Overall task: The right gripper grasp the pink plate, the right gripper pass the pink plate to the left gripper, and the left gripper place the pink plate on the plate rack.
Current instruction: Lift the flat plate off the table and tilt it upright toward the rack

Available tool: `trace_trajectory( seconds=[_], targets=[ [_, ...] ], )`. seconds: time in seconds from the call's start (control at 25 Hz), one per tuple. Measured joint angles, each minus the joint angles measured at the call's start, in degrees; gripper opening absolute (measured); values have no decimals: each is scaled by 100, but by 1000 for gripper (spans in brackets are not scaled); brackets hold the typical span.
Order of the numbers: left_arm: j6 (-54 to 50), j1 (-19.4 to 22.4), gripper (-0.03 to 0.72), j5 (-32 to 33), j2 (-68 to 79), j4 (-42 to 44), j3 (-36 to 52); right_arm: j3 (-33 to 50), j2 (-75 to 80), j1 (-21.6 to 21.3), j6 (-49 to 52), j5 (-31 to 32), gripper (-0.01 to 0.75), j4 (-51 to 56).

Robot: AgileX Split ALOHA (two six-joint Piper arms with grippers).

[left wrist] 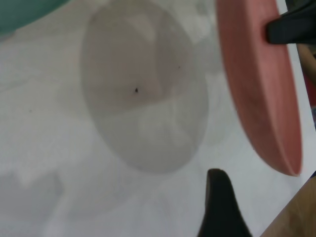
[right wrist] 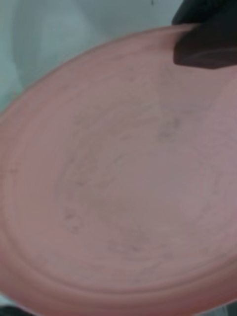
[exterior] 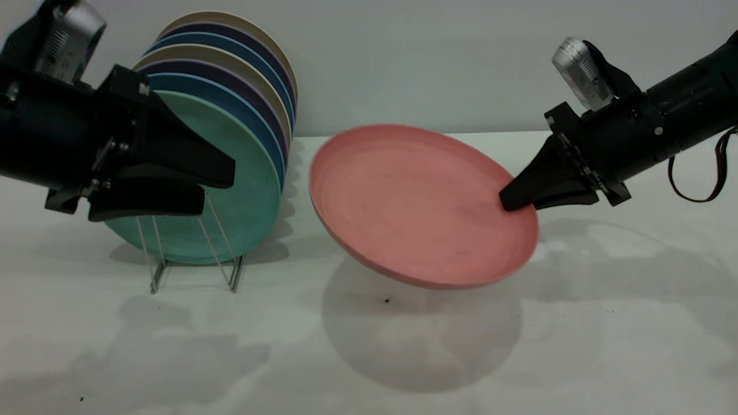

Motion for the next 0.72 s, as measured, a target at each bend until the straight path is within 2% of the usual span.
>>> trace_trajectory(
  seconds=[0.28,0.56,0.72],
  targets=[
    [181,-14,497,-63,33,-401,0,0,0,221,0,22,18,33],
    [287,-405,497,-209,33,-685,0,0,0,348,-30,63,18,197],
    [328,-493,497,-383,33,-767,0,0,0,442,-102,363,18,449]
  ],
)
